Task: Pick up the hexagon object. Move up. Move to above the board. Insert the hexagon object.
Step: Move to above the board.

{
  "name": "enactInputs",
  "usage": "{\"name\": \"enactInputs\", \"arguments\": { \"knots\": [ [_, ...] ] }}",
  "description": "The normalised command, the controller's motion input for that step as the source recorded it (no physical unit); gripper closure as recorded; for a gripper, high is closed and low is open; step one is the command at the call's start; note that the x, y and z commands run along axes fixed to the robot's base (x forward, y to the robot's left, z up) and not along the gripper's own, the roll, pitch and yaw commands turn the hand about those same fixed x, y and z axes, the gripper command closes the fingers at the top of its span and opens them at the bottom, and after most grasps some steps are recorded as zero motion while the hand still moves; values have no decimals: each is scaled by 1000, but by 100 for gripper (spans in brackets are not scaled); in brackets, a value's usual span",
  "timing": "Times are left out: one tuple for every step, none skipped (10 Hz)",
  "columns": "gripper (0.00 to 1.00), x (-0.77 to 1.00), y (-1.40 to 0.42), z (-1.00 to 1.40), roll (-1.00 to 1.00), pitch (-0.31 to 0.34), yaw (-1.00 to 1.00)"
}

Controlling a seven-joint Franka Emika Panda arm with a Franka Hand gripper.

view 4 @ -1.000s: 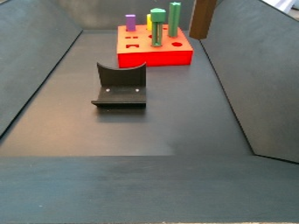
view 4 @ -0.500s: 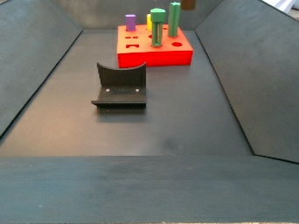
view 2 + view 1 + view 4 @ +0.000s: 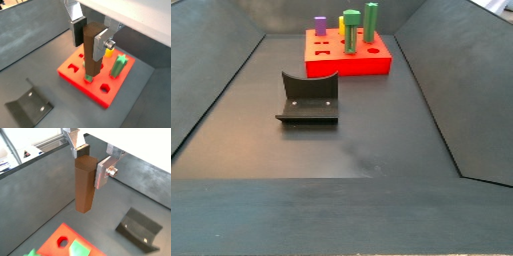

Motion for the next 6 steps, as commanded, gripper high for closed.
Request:
{"name": "enactInputs", "arguments": {
  "knots": [
    [100,220,-1000,209,2,138,11],
    [100,234,-1000,211,-7,134,9],
    [100,259,-1000,213,17,130,5],
    [100,266,-954,209,14,126,1],
    [100,174,-478,111,24,130,9],
    [100,139,-291,73,31,126,8]
  ]
}}
